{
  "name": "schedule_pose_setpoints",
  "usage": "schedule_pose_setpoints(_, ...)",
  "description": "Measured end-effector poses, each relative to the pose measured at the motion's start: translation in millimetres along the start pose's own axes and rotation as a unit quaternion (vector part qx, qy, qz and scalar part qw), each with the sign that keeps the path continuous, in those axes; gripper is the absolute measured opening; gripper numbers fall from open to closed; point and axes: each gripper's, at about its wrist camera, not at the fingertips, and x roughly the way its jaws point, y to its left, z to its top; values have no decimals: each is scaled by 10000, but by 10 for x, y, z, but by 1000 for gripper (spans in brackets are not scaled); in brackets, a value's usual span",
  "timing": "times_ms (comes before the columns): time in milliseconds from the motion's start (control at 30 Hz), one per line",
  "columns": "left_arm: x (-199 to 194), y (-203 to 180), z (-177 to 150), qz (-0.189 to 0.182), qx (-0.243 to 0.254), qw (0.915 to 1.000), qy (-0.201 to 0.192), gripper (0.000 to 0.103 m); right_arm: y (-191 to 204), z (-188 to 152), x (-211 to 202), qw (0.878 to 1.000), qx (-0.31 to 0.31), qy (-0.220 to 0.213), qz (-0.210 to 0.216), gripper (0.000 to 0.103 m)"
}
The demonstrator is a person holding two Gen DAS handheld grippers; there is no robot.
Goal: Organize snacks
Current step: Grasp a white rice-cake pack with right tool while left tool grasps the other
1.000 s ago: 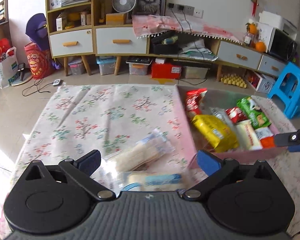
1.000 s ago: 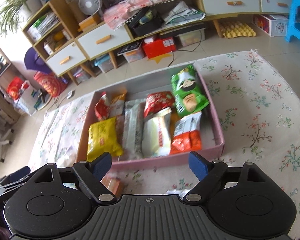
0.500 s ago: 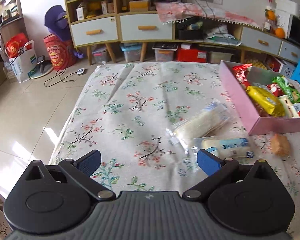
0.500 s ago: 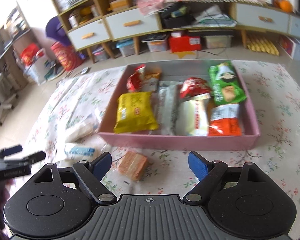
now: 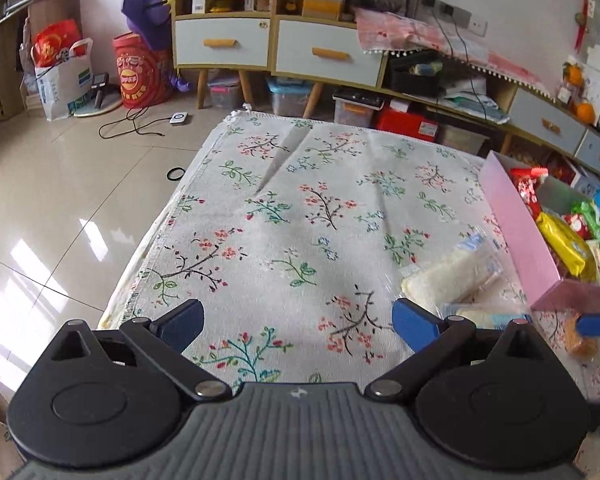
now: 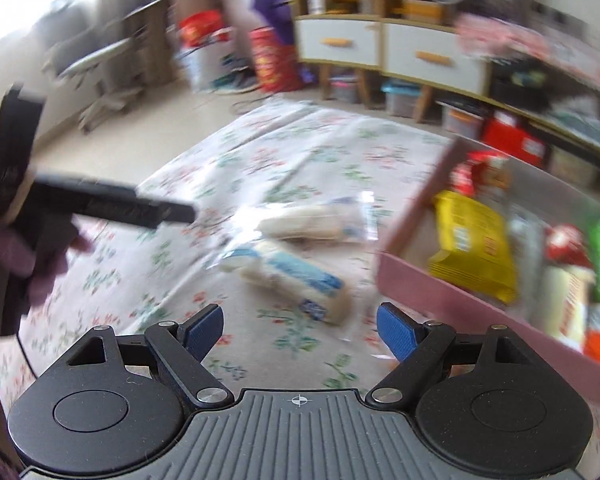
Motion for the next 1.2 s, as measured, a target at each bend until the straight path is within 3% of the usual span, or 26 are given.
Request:
schedule_pose_setpoints(100,48,32,29,-70,-55,10000,-9,100,133,72,175,9984,-543,118,121,86)
schedule_pose_setpoints(267,142,86,44,-125,-128,9998,98,98,188,177,450,9931,-1160,177,-48,86)
schedule_pose_setpoints(467,173,66,77,-243,-89,9996,90,96,155,228,662,9880,-1512,300,-75,72)
schedule_pose_setpoints(600,195,26,72,-217,-50,9997,102,95,140,279,699,9890,-1442,320,90,59)
schedule_pose_setpoints(733,216,-34,70,-211,82,9997,83,95,106,315,682,9894,-1320,511,319,34)
schedule_pose_setpoints(933,246,-204,43,-335,441,9985,22,91,35,212,522,9897,-997,963,354,32)
schedule_pose_setpoints(1200,303,-677,9,-464,1472,9880,-32,86,-259,-79,159,9905,-464,1293,62,32)
